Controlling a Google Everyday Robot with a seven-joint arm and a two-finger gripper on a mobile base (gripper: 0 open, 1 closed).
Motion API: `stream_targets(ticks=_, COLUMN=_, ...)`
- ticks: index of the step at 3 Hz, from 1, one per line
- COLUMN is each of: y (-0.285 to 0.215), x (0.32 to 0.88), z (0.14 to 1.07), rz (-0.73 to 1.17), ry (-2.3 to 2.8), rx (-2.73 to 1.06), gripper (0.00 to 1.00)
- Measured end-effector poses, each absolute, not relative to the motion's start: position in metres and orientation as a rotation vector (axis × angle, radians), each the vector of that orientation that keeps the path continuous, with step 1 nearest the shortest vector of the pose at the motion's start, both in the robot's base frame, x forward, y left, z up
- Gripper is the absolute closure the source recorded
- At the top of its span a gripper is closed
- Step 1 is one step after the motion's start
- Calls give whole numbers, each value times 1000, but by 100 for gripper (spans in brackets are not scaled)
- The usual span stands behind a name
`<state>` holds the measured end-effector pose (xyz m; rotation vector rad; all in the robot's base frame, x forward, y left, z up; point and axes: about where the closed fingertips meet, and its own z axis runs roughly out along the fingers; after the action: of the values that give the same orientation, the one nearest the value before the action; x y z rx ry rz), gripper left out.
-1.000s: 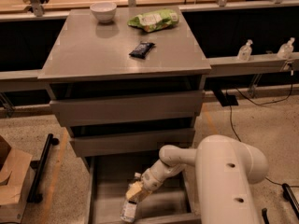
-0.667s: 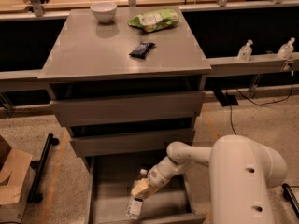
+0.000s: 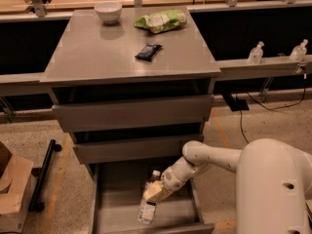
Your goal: Pick blue plastic bottle from bottom drawer and place on counter
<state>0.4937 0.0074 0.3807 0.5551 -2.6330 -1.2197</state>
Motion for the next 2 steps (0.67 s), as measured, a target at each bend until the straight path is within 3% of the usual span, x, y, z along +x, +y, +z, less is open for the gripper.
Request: stream_targets(ticks=2, y=18, x=487, z=402, rz=-1107, ry=-2630, rx=629, gripper=100)
